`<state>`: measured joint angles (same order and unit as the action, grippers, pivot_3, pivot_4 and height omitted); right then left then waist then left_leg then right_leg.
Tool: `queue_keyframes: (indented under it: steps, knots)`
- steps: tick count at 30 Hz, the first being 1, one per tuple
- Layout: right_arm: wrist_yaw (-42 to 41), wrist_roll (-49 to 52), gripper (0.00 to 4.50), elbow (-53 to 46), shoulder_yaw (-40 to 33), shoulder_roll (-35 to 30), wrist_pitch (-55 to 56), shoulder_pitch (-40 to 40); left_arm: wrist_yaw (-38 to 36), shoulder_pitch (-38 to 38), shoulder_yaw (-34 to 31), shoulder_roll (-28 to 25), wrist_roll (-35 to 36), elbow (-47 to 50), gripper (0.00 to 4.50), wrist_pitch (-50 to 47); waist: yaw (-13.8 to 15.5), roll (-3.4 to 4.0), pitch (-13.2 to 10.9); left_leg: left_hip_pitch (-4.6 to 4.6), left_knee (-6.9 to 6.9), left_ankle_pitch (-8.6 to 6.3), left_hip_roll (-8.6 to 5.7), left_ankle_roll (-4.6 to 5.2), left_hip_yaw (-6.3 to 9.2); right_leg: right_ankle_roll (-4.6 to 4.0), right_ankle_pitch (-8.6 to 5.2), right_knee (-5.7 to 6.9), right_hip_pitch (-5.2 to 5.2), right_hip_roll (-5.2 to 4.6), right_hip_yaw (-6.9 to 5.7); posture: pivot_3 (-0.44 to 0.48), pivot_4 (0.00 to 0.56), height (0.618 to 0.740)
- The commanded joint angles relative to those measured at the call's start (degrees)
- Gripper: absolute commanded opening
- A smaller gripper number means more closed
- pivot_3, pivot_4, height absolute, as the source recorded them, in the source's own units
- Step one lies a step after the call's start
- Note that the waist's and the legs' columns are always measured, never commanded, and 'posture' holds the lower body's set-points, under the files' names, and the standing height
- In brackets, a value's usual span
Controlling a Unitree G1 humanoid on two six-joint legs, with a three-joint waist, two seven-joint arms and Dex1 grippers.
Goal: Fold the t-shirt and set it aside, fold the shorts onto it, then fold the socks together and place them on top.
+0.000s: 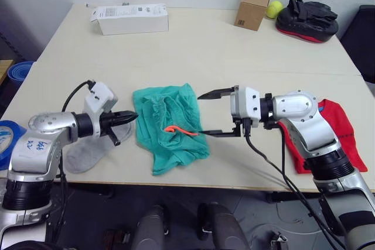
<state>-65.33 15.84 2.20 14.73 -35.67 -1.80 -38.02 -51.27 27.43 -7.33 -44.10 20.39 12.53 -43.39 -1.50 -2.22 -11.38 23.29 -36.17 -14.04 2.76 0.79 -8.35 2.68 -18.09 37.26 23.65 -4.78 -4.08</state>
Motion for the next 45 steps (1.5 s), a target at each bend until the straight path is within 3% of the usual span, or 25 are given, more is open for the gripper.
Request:
queue_keyframes:
  steps: [1,8,10,14,21,26,28,32,40,45]
  knots:
    - [0.1,-1.0,2.93,-0.7,-1.1,0.6,0.8,0.4,-3.3,6.8,4.7,-1.0,0.3,1.5,0.0,2.7,-0.1,0.0,0.0,0.0,0.01,0.06,0.0,-0.08,-0.02,0.04,0.02,0.0,0.0,0.01,-0.03,0.0,0.15,0.74]
    - [2.2,-2.9,0.45,-5.0,0.0,2.4,-1.8,3.4,-12.3,22.3,20.4,3.2,-6.9,-7.9,0.0,14.7,-0.1,0.01,0.0,0.01,0.02,0.22,0.06,-0.05,-0.15,0.09,0.03,0.03,0.04,0.24,-0.06,0.0,0.15,0.74]
    - [3.4,-4.7,0.04,-5.5,0.7,2.9,-1.6,4.8,-14.5,25.4,23.7,5.9,-8.5,-11.5,0.0,18.0,-0.1,0.0,0.0,0.01,-0.02,0.22,0.07,-0.05,-0.18,0.1,0.03,0.02,0.05,0.27,-0.06,0.0,0.15,0.74]
    - [4.6,-7.5,0.04,-6.8,2.1,3.5,-1.0,7.6,-18.9,28.2,28.2,8.9,-11.1,-15.6,0.0,23.2,-0.2,0.0,0.0,0.02,-0.14,0.24,0.06,-0.02,-0.2,0.11,0.02,0.06,0.04,0.27,-0.04,0.0,0.15,0.74]
    - [6.5,-11.4,0.04,-7.5,3.9,4.2,0.2,12.2,-28.4,25.1,34.5,7.7,-13.8,-11.5,0.0,28.2,-0.2,0.0,0.0,0.0,-0.19,0.33,0.13,-0.07,-0.21,0.12,0.01,0.17,0.06,0.31,-0.05,0.0,0.15,0.74]
    - [6.5,-12.8,0.04,-7.1,4.9,4.8,1.3,13.5,-26.2,22.5,37.4,5.2,-23.0,-15.5,0.0,36.2,-0.1,0.0,0.0,-0.03,-0.22,0.36,0.13,0.01,-0.16,0.11,0.01,0.21,0.05,0.3,-0.03,0.0,0.15,0.74]
    - [6.0,-13.3,0.04,-6.4,5.4,4.8,2.0,13.5,-21.6,22.7,36.4,4.9,-27.0,-18.4,0.0,36.9,-0.1,0.0,0.0,-0.01,-0.22,0.34,0.12,0.06,-0.15,0.11,0.01,0.21,0.05,0.29,-0.03,0.0,0.15,0.74]
    - [5.1,-14.0,0.04,-5.6,6.1,5.0,3.1,13.7,-18.1,19.5,31.3,1.4,-28.2,-15.8,0.0,32.6,-0.3,0.0,0.0,0.01,-0.25,0.29,0.1,0.22,-0.12,0.11,0.01,0.2,0.04,0.23,-0.03,0.0,0.15,0.74]
    - [5.0,-16.4,0.04,-2.2,7.7,5.4,6.1,13.2,-17.8,3.7,18.0,-6.2,-17.6,8.1,0.0,2.2,-0.3,-0.02,0.0,-0.02,-0.1,0.38,0.14,-0.03,-0.03,0.07,-0.09,0.28,0.06,0.28,-0.12,0.0,0.15,0.74]
    - [4.9,-16.1,0.04,-1.6,7.2,6.2,7.6,12.0,-12.1,5.6,15.0,-2.8,-14.1,11.3,0.0,-6.6,0.2,-0.03,0.0,-0.06,-0.2,0.36,0.06,0.12,0.07,0.06,-0.08,0.27,-0.06,0.25,-0.1,0.0,0.15,0.74]
